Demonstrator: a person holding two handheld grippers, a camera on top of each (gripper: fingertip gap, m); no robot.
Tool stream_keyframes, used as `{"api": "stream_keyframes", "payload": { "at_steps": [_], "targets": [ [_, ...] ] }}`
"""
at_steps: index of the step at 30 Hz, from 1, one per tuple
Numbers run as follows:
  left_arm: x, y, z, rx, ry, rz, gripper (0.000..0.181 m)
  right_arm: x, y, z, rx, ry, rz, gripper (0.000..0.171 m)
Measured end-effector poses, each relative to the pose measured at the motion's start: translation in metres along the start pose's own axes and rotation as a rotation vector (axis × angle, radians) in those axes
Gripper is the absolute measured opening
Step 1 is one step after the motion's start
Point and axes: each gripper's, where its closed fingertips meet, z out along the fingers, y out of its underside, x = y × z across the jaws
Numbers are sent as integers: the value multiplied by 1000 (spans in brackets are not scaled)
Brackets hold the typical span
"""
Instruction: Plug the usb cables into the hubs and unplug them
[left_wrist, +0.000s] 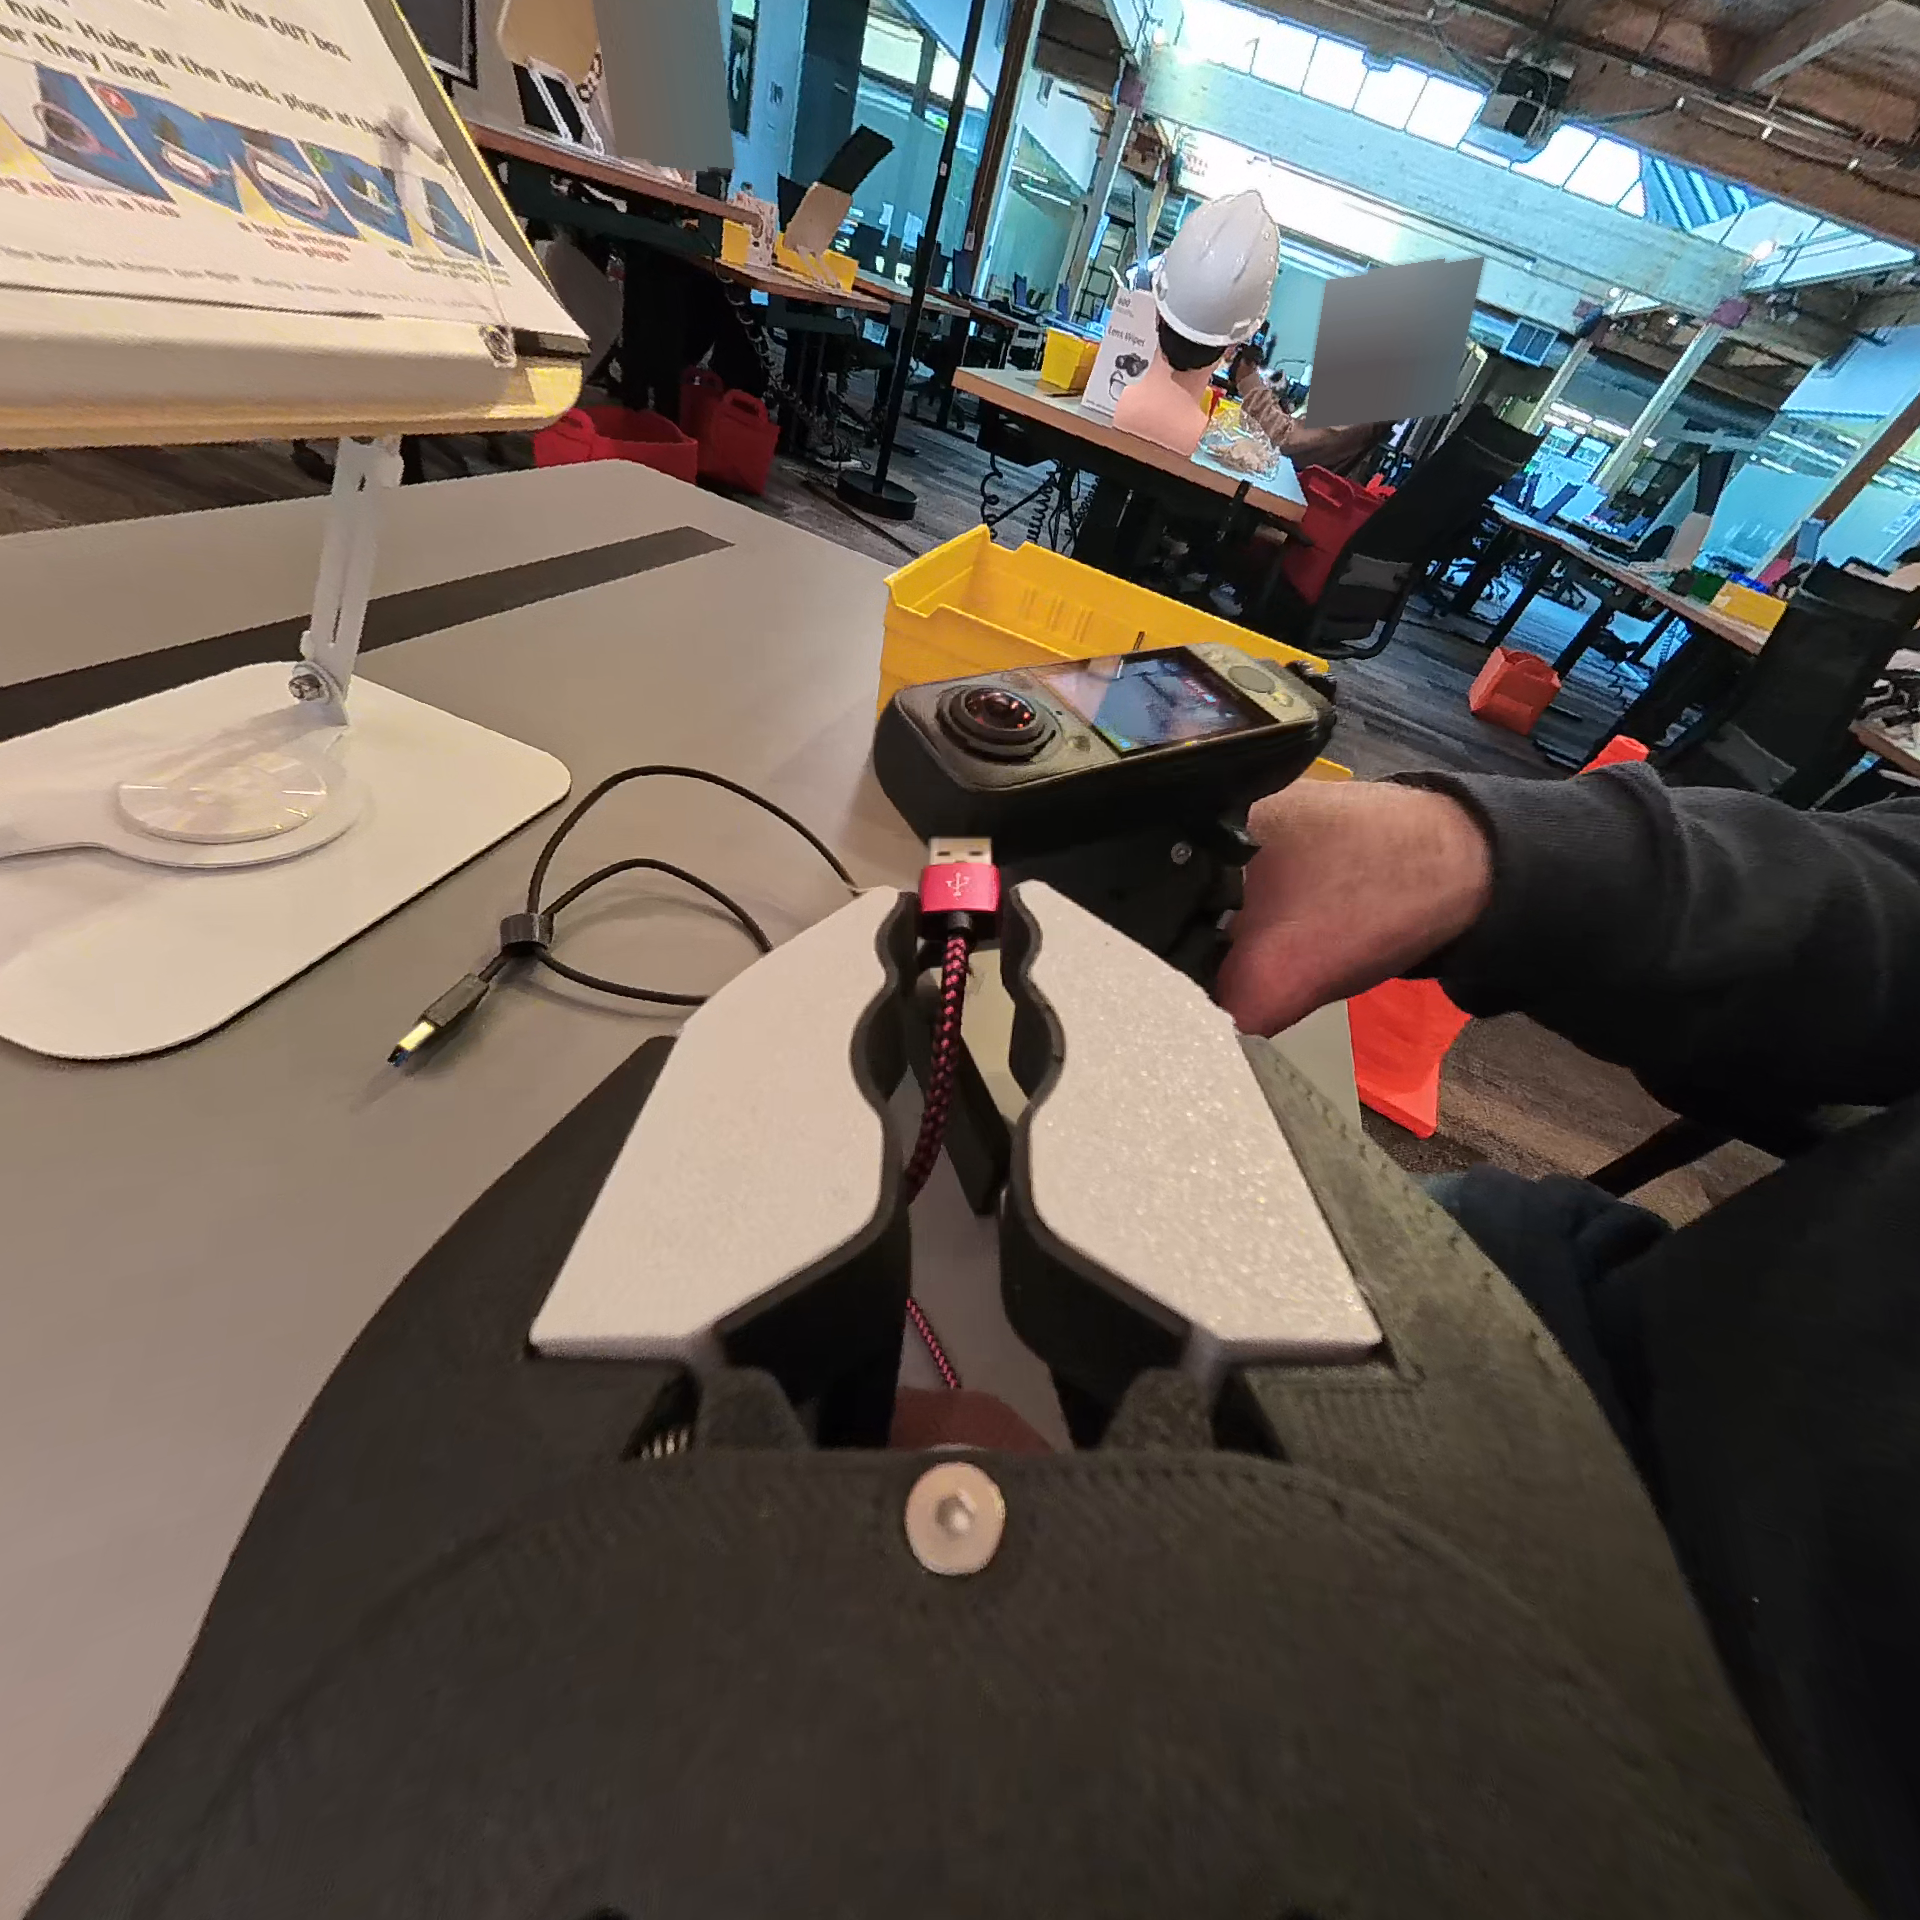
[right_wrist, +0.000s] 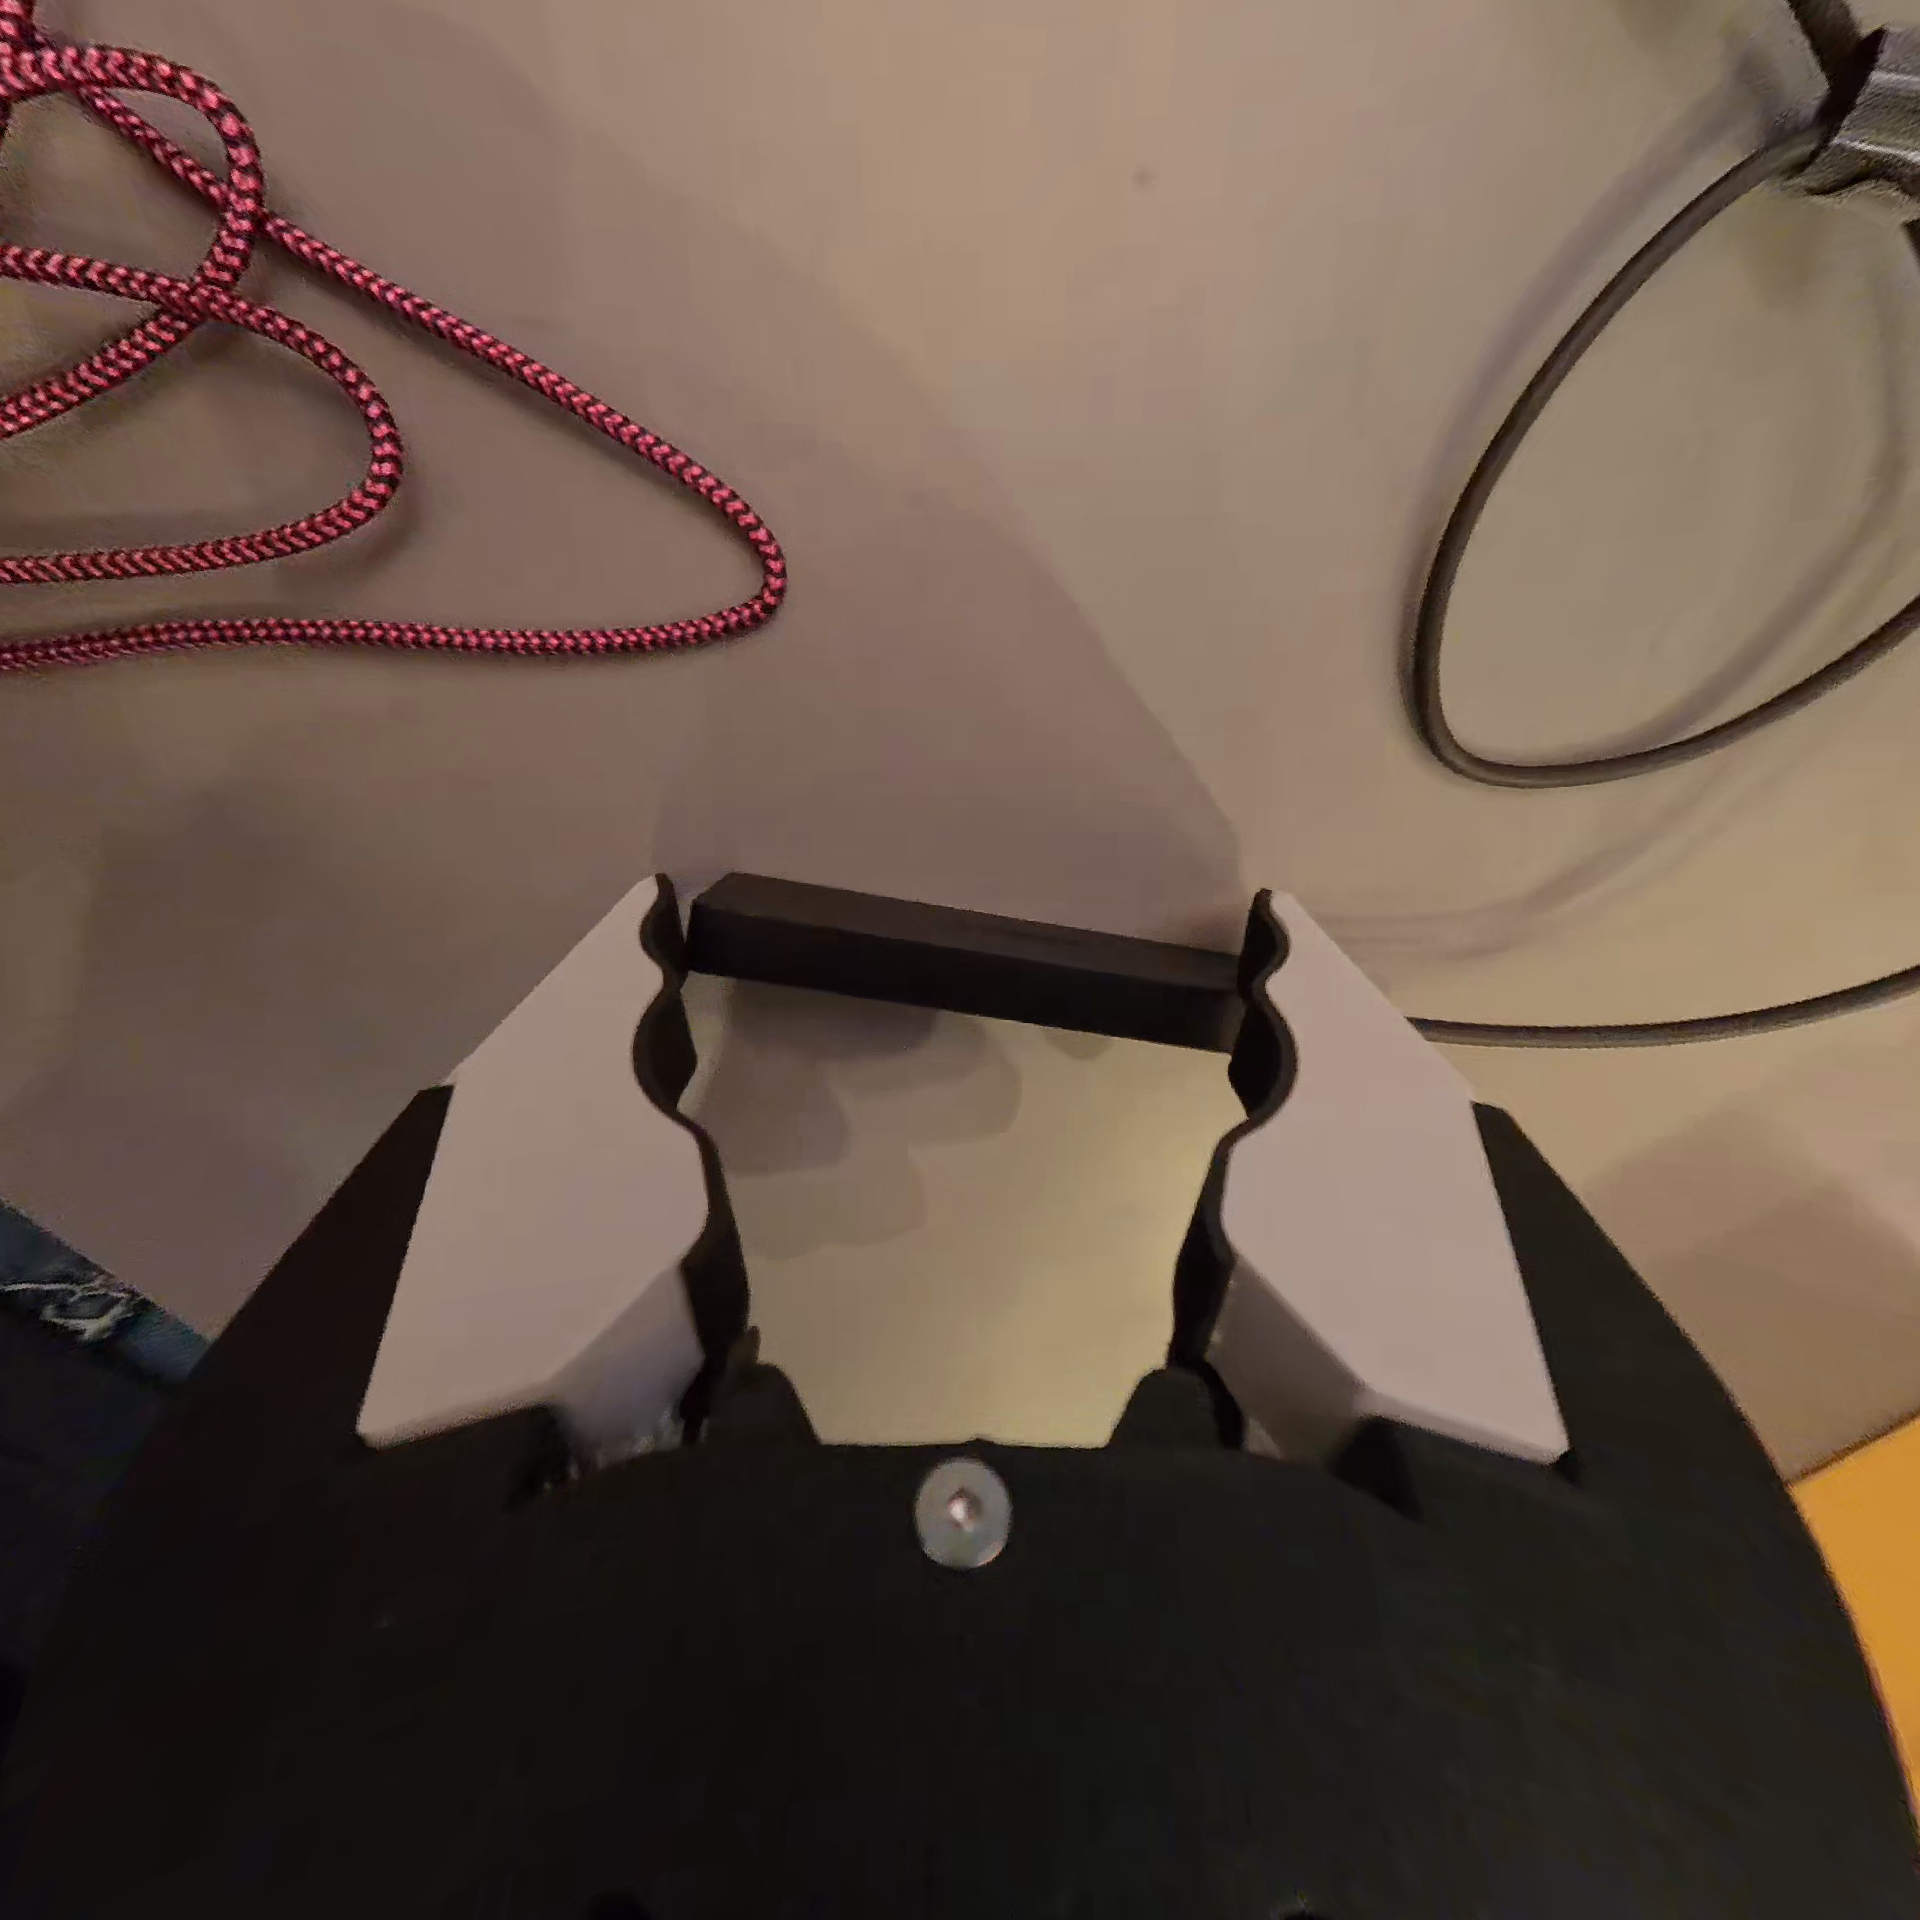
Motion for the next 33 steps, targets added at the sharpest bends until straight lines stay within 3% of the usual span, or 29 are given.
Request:
{"api": "stream_keyframes", "payload": {
  "at_steps": [5,11,19,25,33],
  "targets": [
    [-2,0,-2,7,-2,-8,15,0,9,-4,-1,-10,-84,95],
    [-2,0,-2,10,0,-15,15,9,49,-16,-42,-27,-207,95],
    [-3,5,1,4,2,-29,15,36,96,-47,-41,-15,-316,111],
    [-2,7,3,0,6,-32,15,44,101,-57,-50,-43,-448,128],
    [-5,4,-1,7,-2,-33,15,62,109,-41,-175,-73,-455,124]
  ]
}}
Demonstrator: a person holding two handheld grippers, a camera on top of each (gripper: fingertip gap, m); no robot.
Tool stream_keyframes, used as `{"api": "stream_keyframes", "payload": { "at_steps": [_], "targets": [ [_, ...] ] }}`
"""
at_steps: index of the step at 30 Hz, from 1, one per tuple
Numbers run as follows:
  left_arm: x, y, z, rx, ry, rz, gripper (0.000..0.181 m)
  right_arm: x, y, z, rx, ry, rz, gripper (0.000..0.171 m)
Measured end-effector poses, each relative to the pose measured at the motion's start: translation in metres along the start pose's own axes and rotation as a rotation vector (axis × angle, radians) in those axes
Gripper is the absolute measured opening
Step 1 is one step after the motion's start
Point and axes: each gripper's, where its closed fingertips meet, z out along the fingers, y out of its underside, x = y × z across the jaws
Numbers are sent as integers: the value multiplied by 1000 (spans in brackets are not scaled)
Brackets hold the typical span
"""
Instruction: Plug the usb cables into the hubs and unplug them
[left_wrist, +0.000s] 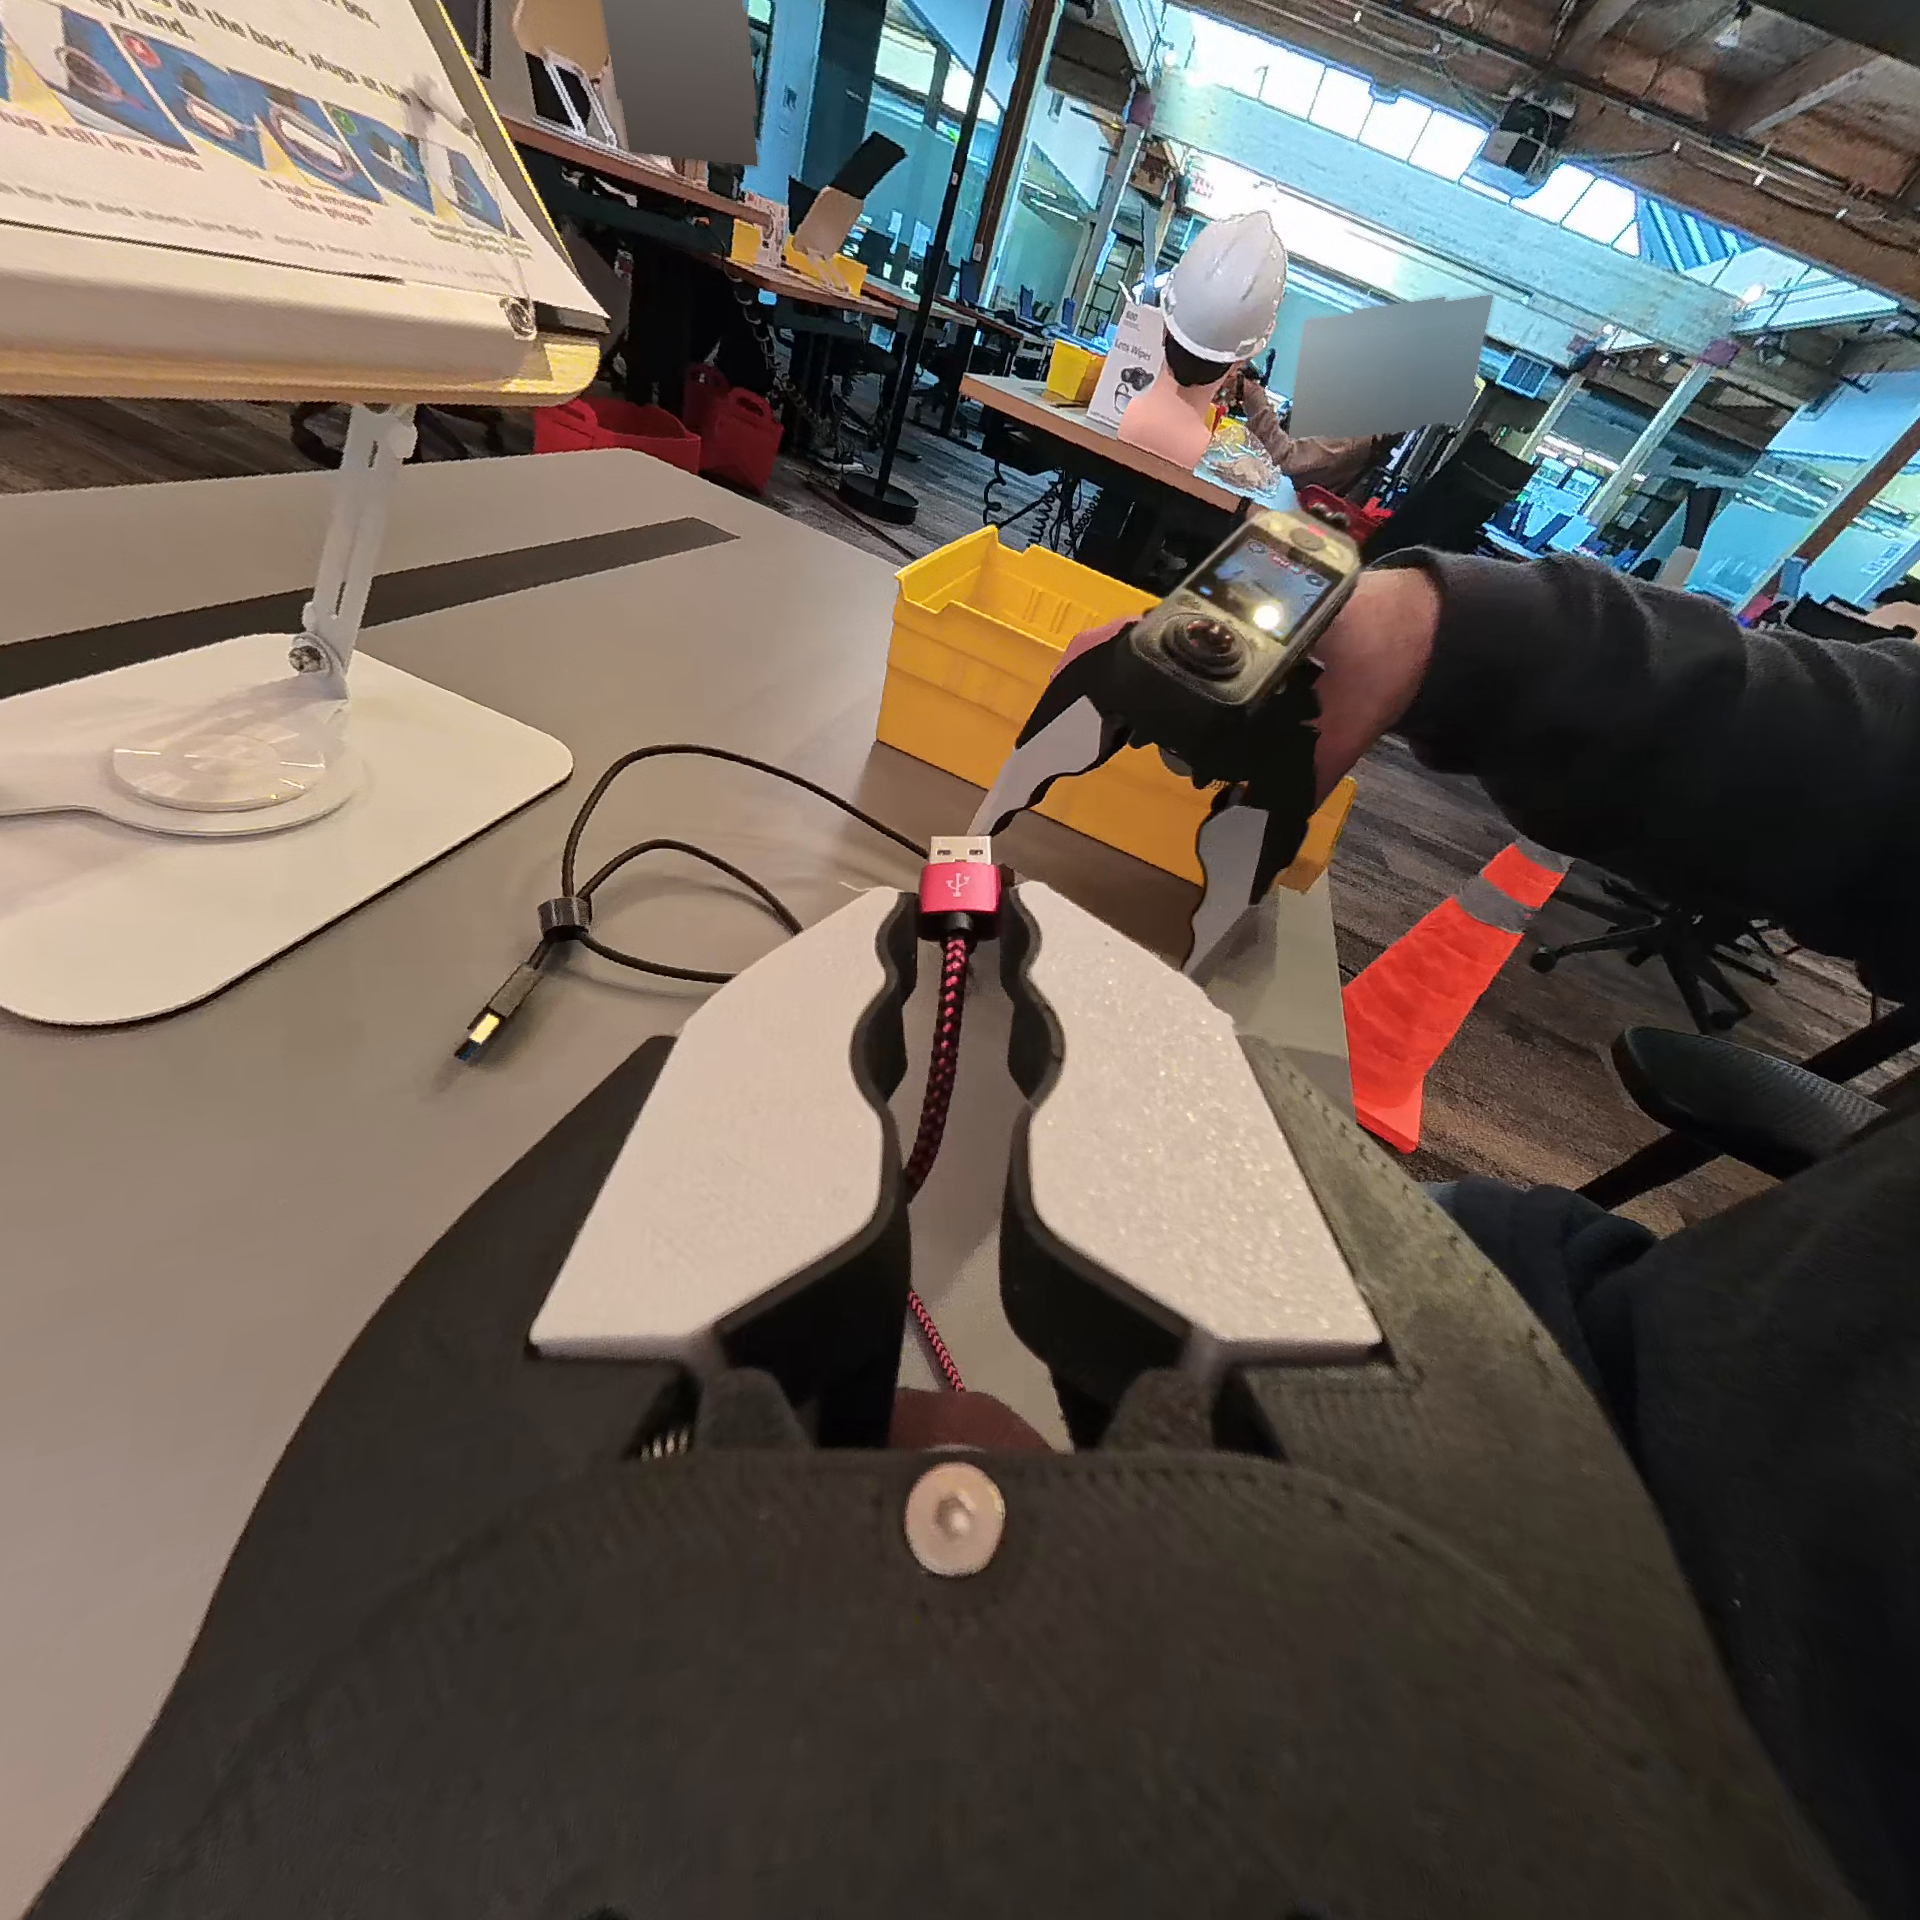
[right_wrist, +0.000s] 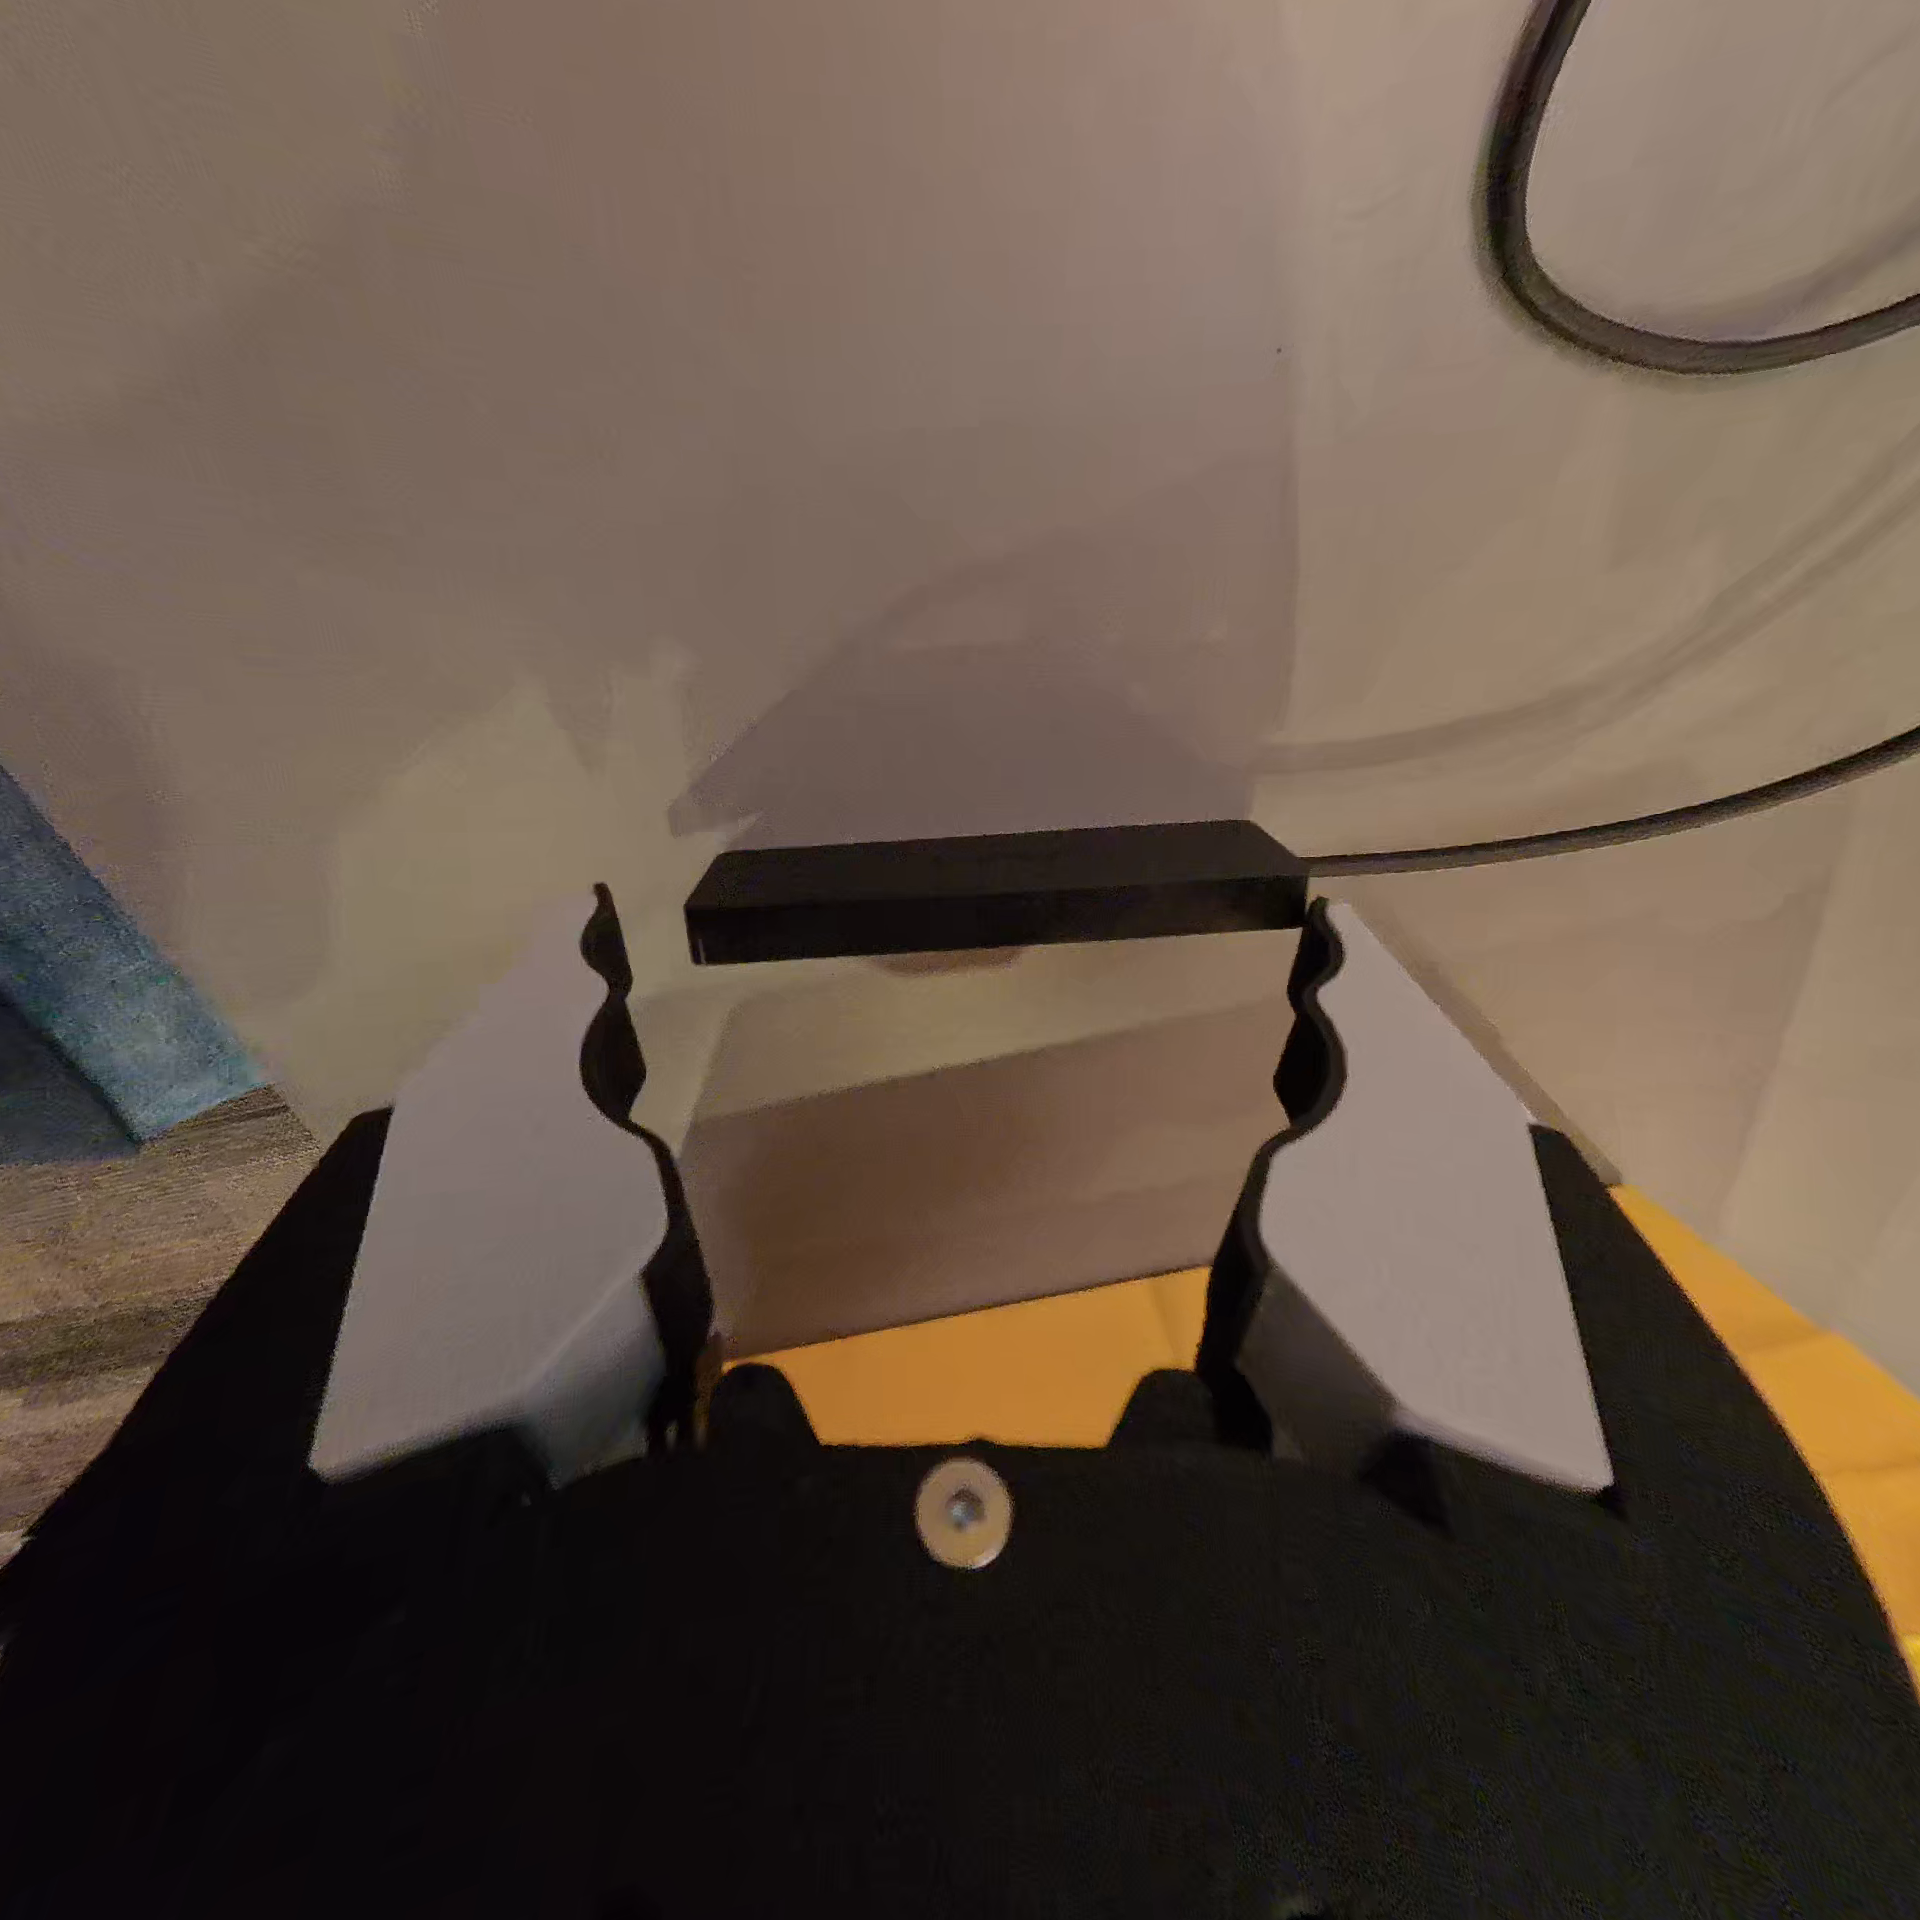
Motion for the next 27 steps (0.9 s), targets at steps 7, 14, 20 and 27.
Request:
{"api": "stream_keyframes", "payload": {
  "at_steps": [7,14,20,27],
  "targets": [
    [-2,2,0,-1,1,-5,15,4,2,7,-63,8,-11,123],
    [-1,1,-1,1,0,-4,15,5,-5,7,-71,28,-32,124],
    [-1,1,-1,0,0,-2,15,6,-2,12,-100,39,-35,122],
    [0,0,-1,1,0,0,15,7,-5,12,-24,30,-28,122]
  ]
}}
